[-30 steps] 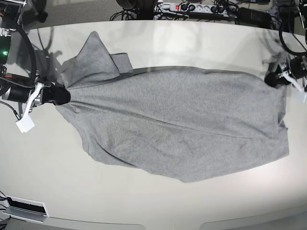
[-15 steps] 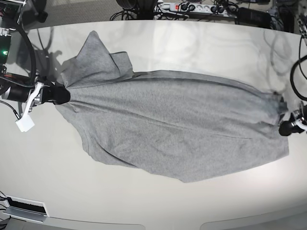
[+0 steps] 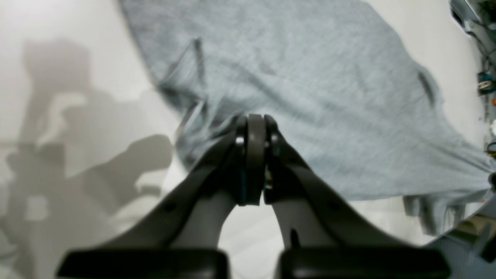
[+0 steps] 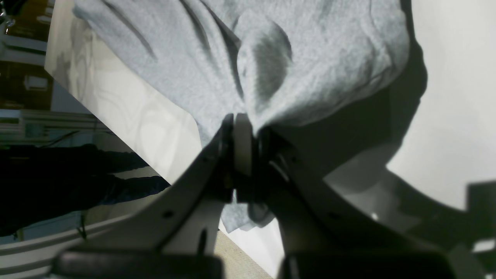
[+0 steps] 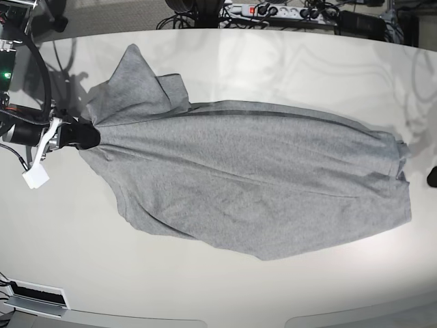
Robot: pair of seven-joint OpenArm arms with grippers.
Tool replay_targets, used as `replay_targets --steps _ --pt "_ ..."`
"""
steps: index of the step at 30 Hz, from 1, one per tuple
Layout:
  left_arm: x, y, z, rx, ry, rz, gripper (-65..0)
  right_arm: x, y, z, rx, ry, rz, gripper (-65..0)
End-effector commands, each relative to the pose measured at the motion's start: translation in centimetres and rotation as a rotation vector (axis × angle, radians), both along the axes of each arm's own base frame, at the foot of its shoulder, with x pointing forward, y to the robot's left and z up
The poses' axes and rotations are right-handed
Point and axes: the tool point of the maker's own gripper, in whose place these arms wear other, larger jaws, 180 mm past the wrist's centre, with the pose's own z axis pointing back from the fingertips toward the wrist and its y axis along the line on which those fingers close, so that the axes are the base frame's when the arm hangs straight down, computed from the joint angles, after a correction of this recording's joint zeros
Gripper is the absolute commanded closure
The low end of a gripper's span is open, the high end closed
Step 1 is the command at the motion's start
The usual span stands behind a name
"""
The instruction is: Layout the t-shirt on the table in an organized manner, then fold the t-shirt properly
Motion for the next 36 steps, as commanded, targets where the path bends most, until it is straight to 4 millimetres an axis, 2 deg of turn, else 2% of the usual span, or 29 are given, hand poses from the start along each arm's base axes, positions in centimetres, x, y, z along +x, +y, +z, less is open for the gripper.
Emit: replay_targets --steps 1,5,8,11,14,15,19,20,21,26,33,34,36 --pt "-0.6 0.8 0.6 0.019 0.000 -0.003 0.0 0.9 -0.4 1.4 0.002 -0.053 0.001 0.0" --pt "-4.3 1.0 -2.6 0.019 0.092 0.010 0.0 0.9 -0.4 1.4 0.002 -0.053 0.001 0.0" --pt "-5.9 1.0 -3.8 -0.006 0.106 0.034 0.0 0.9 -0.4 1.4 0.002 -0.053 0.001 0.0" --pt "-6.8 0.7 -4.7 -0.019 0.104 0.055 0.0 0.9 -0.4 1.4 0.002 -0.052 0.001 0.0" --pt "-6.3 0.3 -5.4 -0.030 0.045 0.095 0.0 0.9 -0.4 1.4 0.003 -0.053 0.001 0.0" --pt "-6.0 0.2 -5.8 -0.020 0.027 0.105 -5.1 0.9 -0.4 1.4 0.003 -0.053 0.001 0.0" --pt "-5.0 -0.8 -7.1 0.003 -0.040 0.131 -35.9 0.9 -0.3 1.4 0.006 -0.054 0.001 0.0" --pt "-4.8 -1.2 -7.5 0.000 -0.052 0.135 -40.7 0.9 -0.3 1.4 0.006 -0.054 0.001 0.0" --pt "-4.7 -1.8 -7.9 -0.003 -0.059 0.136 -42.7 0.9 -0.3 1.4 0.005 -0.054 0.001 0.0" --pt "-4.8 -4.4 -10.3 -0.008 -0.048 0.117 -42.9 0.9 -0.3 1.5 0.006 -0.054 0.001 0.0" --pt "-3.1 -5.5 -10.2 -0.002 -0.093 0.110 -41.6 0.9 -0.3 1.5 0.006 -0.054 0.001 0.0" --pt "-2.9 -5.6 -10.1 0.000 -0.090 0.104 -37.2 0.9 -0.3 1.5 0.006 -0.054 0.001 0.0" --pt "-2.6 -5.7 -10.0 0.003 -0.078 0.089 -22.0 1.0 -0.3 1.5 0.006 -0.054 0.001 0.0"
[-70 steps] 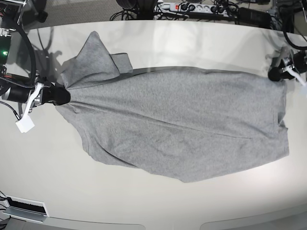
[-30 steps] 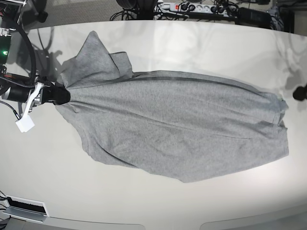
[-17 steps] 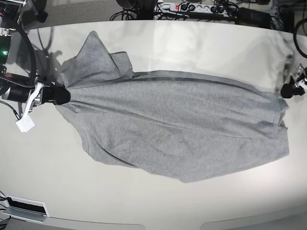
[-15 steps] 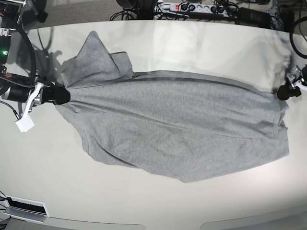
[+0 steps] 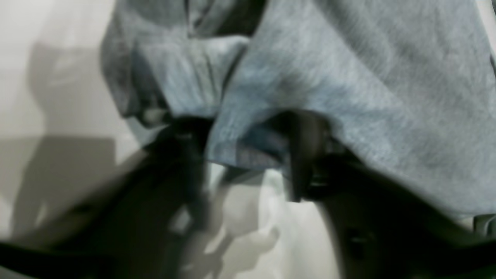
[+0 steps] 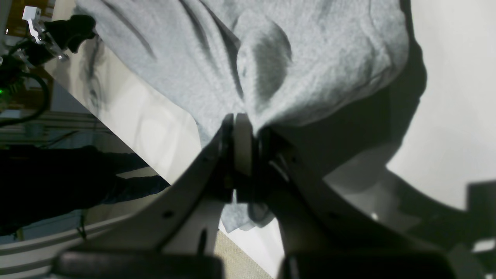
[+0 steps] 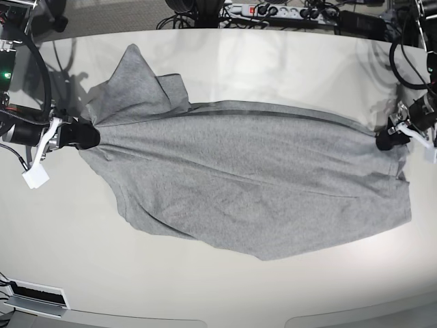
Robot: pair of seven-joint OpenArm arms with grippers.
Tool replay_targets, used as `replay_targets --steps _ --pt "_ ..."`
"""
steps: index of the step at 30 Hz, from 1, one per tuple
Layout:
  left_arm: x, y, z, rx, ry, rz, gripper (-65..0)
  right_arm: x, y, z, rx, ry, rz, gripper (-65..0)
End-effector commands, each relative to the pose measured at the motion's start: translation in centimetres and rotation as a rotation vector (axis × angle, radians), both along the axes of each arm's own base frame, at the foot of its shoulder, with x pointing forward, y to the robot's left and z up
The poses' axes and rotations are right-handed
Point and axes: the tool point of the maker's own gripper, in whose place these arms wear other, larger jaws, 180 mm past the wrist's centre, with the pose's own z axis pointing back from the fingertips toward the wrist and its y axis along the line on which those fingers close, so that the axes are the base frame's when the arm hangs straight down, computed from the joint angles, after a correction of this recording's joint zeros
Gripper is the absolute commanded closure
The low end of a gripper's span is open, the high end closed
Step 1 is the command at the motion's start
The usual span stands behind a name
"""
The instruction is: Layout the t-shirt on the table in an organized manner, then fold the t-shirt properly
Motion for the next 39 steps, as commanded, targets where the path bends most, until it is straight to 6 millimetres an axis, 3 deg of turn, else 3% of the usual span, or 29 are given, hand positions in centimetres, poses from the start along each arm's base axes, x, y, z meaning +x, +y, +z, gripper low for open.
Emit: replay_targets --steps 1,2,3,10,21,31,39 --pt "1.2 0.9 1.6 0.017 -0.038 -0.004 -12.4 0.9 -0.3 1.4 0.005 -0.054 0.002 0.0" --pt "1.3 0.8 1.6 0.016 -0.024 -0.016 -4.0 0.9 -0.3 1.4 0.005 -0.054 0.002 0.0" --pt "1.4 0.7 1.6 0.013 -0.011 -0.026 0.0 0.9 -0.3 1.4 0.005 -0.054 0.002 0.0" --pt "2.9 1.0 5.7 -0.109 -0.003 -0.058 0.0 0.9 -0.4 1.4 0.004 -0.054 0.002 0.0" --pt "3.8 4.5 14.0 -0.150 -0.037 -0.136 0.0 0.9 -0.4 1.4 0.004 -0.054 0.002 0.0" --pt "3.2 4.5 15.5 -0.188 -0.035 -0.173 0.0 1.0 -0.3 1.5 0.005 -0.057 0.002 0.0" --pt "3.0 4.4 15.3 -0.187 -0.029 -0.174 0.0 2.9 -0.3 3.2 0.009 -0.123 -0.006 0.0"
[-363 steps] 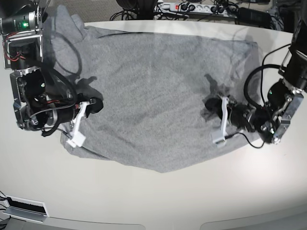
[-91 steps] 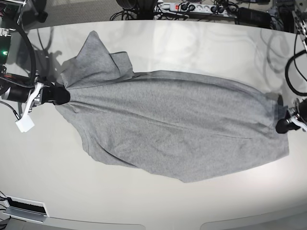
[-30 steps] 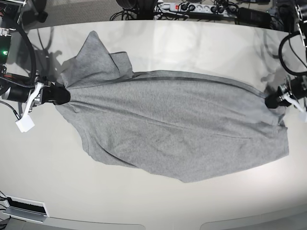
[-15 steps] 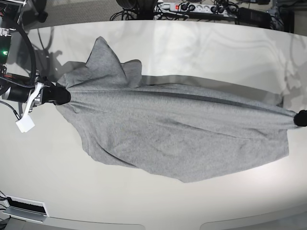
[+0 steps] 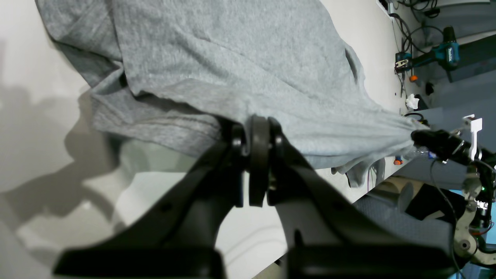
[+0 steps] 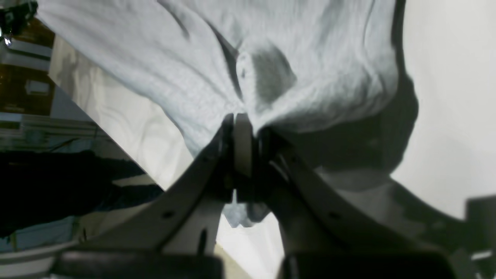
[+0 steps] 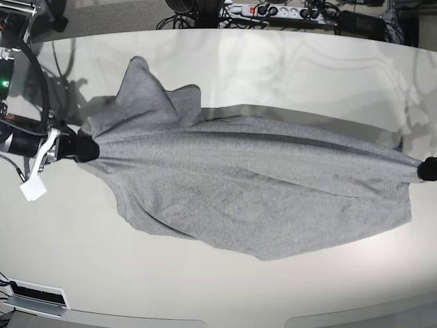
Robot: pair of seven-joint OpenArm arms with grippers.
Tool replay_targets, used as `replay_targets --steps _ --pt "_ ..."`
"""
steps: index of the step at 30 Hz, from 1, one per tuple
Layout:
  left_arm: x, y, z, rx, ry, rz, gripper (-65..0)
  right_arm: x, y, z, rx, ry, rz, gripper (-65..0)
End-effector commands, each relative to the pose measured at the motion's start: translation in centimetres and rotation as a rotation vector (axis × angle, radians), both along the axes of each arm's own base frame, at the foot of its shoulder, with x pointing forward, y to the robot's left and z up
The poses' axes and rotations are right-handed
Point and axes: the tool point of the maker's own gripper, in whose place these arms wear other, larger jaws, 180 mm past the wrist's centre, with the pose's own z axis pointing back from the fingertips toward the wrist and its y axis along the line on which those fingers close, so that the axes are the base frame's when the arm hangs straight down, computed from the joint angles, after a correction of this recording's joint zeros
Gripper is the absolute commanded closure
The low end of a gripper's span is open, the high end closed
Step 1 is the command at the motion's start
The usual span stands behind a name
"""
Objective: Layout the t-shirt on the table in an organized manner, then fold the t-shirt properly
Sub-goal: 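Stretch the shirt lengthwise between the left and right grippers, then lift the shirt with both grippers and flick it open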
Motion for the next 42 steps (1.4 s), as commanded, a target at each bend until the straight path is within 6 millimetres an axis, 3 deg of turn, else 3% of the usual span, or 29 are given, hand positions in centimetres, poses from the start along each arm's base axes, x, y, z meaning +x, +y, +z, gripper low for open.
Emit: replay_targets --steps 1,6,12,16,23,35,39,42 --pt "0.8 1.1 2.2 0.025 -0.061 0.009 0.0 1.2 -0.4 1.8 0.000 -0.069 -0.003 0.0" --pt "-0.7 0.7 0.4 0.025 -0.002 -0.004 0.0 2.7 -0.5 3.2 -0.001 -0.116 -0.002 0.0" --pt "-3.6 -1.4 -3.0 0.034 0.113 -0.086 0.0 3.7 -0.6 4.0 -0.011 -0.144 -0.003 0.0" --pt "-4.5 -2.2 -3.3 0.058 0.125 -0.134 0.0 3.4 -0.6 3.7 -0.018 -0.130 0.004 0.0" --pt "-3.4 -3.5 -0.7 0.135 0.046 -0.239 0.0 3.3 -1.3 3.7 -0.042 -0.126 0.003 0.0" --pt "-1.4 -3.8 4.7 0.266 -0.102 -0.325 0.0 2.8 -7.9 2.4 -0.339 -0.036 -0.053 0.0" --pt "-0.7 -3.0 6.8 0.294 -0.164 -0.298 0.0 2.9 -9.2 3.0 -0.390 -0.042 -0.062 0.0" --pt "-0.6 -2.4 7.9 0.327 -0.180 -0.300 0.0 3.5 -8.6 4.5 -0.388 -0.095 -0.056 0.0"
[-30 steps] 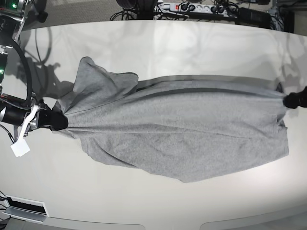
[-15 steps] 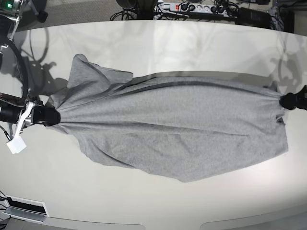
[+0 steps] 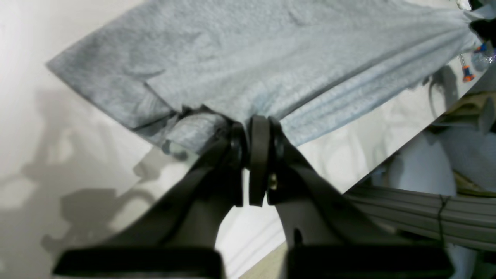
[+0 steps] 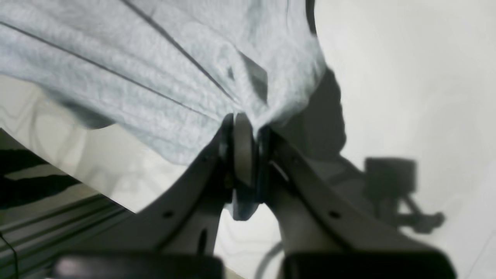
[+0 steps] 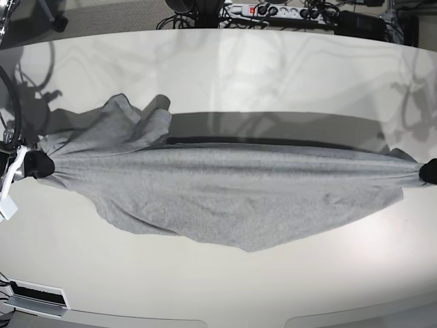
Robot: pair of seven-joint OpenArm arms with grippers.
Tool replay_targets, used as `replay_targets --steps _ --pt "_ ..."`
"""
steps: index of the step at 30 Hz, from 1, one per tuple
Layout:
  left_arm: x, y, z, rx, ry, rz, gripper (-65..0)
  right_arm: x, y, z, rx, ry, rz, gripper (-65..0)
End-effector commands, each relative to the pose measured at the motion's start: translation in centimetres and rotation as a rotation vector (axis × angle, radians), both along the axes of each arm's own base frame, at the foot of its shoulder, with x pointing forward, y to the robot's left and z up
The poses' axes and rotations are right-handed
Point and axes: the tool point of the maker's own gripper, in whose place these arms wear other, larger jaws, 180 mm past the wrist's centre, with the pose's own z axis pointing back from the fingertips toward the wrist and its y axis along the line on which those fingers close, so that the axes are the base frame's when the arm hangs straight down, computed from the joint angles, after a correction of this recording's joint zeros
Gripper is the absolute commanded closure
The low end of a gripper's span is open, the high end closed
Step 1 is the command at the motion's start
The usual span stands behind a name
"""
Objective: Layout the t-shirt on the table in an organized manner, then fold the t-shirt properly
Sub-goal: 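Lift the shirt with both grippers and flick it open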
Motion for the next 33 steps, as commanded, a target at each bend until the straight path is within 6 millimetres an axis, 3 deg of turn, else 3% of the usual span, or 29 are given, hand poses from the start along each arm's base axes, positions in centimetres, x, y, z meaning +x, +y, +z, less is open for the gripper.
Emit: replay_targets --steps 1,8,11,15,19,24,26,28,33 --pt "1.4 1.0 3.2 0.030 -0.099 0.009 0.0 1.5 -0.5 2.6 -0.016 -0.089 0.001 0.0" --pt "6.4 0.4 11.7 -0.002 -0.389 0.017 0.0 6.1 0.5 9.0 0.008 -0.333 0.027 0.0" --pt "8.1 0.7 15.6 0.030 -0.499 0.024 0.0 7.7 0.1 12.1 -0.006 -0.415 0.025 0.0" --pt "10.0 -0.7 20.2 0.061 -0.600 -0.030 0.0 9.7 -0.9 17.5 -0.026 -0.559 0.016 0.0" --pt "11.6 -2.4 23.6 0.129 -0.659 -0.088 0.0 10.4 -2.0 22.3 -0.061 -0.664 0.014 0.0" --pt "12.4 -3.9 27.8 0.184 -0.738 -0.137 0.0 10.2 -3.9 26.1 -0.116 -0.725 -0.009 0.0" --pt "12.5 -4.3 28.3 0.199 -0.741 -0.152 0.0 9.8 -4.1 26.3 -0.113 -0.714 -0.001 0.0" --pt "12.6 -4.5 27.6 0.206 -0.716 -0.163 0.0 9.3 -3.9 25.5 -0.103 -0.668 0.019 0.0" --pt "12.0 -4.5 21.7 0.213 -0.538 -0.201 0.0 7.5 -2.0 21.4 -0.009 -0.536 0.096 0.0"
